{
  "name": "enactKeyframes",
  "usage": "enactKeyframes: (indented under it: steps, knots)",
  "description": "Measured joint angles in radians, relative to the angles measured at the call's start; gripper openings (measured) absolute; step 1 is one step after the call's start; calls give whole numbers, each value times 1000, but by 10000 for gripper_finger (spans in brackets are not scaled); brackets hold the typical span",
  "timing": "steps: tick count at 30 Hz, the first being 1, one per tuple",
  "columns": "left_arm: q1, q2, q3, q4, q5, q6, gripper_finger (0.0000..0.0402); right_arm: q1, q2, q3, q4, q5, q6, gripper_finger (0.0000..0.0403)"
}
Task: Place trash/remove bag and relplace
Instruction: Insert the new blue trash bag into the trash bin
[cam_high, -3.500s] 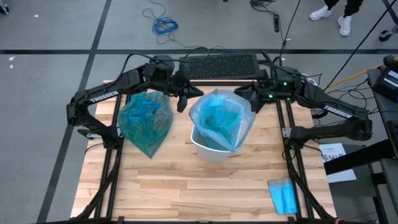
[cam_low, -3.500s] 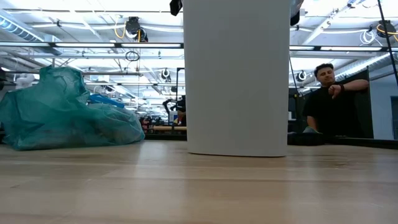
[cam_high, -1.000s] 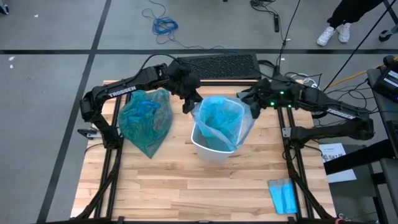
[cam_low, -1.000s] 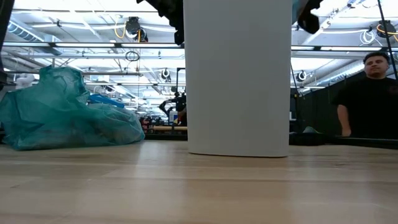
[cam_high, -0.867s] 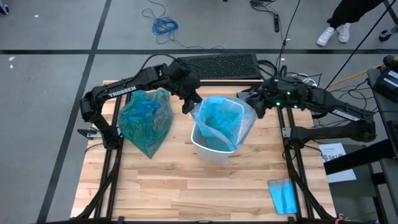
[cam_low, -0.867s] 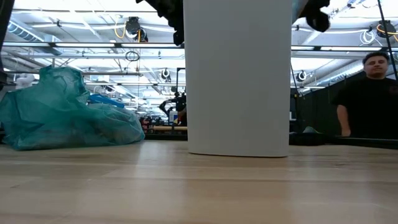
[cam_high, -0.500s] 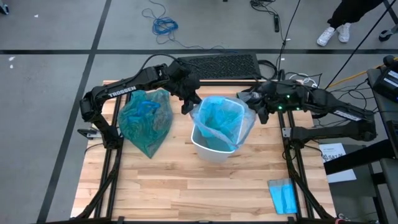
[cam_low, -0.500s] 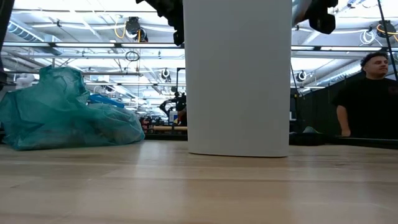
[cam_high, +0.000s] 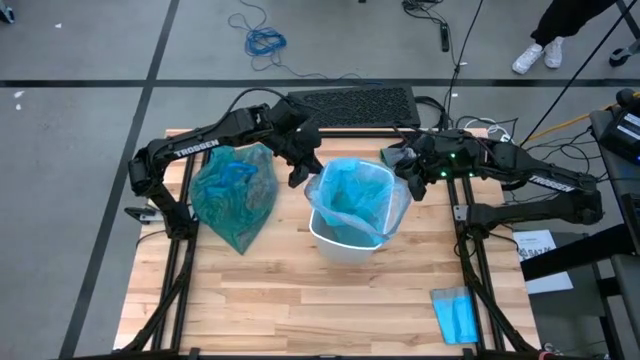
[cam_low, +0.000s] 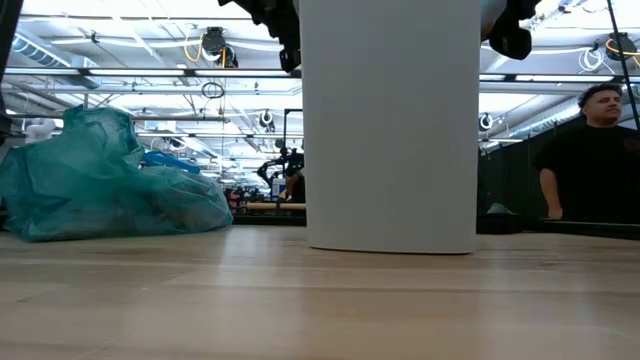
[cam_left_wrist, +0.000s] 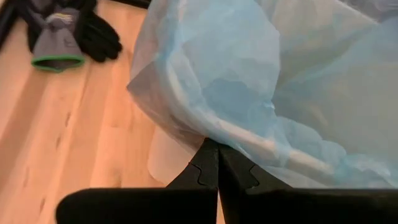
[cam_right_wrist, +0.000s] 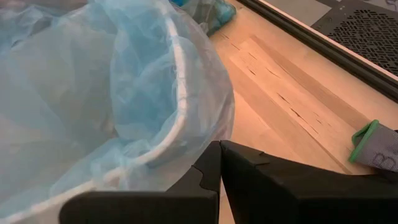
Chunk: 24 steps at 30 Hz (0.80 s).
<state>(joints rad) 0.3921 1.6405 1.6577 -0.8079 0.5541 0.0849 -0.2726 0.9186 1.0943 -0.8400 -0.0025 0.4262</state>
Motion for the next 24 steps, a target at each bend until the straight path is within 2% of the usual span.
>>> enactKeyframes:
  steps: [8,15,24]
  knots:
    - [-14,0,0,-13,39,1,0,0,12,-7,37,5,-19,0]
    - [-13,0,0,-13,39,4,0,0,-36,-167,165,3,68,0]
    - [-12,-6,0,-48,37,2,0,0,-146,-157,201,137,88,0]
